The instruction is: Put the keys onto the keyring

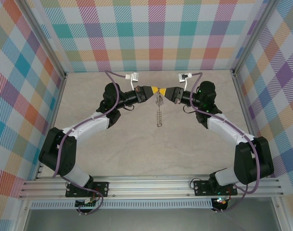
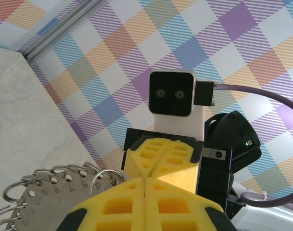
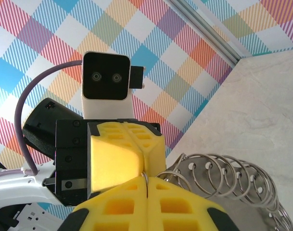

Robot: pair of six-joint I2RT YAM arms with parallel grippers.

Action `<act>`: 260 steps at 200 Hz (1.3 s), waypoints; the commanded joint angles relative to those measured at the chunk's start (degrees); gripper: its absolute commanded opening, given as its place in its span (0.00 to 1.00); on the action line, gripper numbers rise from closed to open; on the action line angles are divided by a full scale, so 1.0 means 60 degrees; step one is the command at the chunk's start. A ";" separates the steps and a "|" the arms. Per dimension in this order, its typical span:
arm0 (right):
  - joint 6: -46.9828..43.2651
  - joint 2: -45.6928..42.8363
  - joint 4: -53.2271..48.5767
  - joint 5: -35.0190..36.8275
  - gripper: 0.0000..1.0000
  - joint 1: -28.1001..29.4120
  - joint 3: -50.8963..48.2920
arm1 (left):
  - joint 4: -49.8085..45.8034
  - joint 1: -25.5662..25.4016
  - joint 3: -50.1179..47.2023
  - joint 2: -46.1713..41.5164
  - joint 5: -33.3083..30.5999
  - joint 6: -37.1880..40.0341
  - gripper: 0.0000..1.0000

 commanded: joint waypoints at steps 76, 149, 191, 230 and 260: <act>-0.4781 -0.0124 -0.7324 0.1027 0.00 -0.0009 0.2707 | -0.4729 0.0100 0.1316 -0.1495 -0.0708 0.3465 0.45; -0.8151 0.0707 -1.1497 0.0533 0.00 -0.0054 0.4605 | -0.7633 0.0524 0.2278 -0.1591 -0.0517 0.5989 0.75; -0.9081 0.0665 -1.2431 0.0298 0.00 -0.0052 0.5179 | -0.8520 0.0558 0.2571 -0.0973 0.0068 0.7014 0.71; -0.9905 0.1033 -1.3263 0.0175 0.00 -0.0054 0.5904 | -0.8948 0.0570 0.2950 -0.0336 0.0792 0.7753 0.55; -1.0011 0.1241 -1.3286 -0.0245 0.00 -0.0055 0.6093 | -0.8884 0.0569 0.3230 0.0081 0.1478 0.8030 0.45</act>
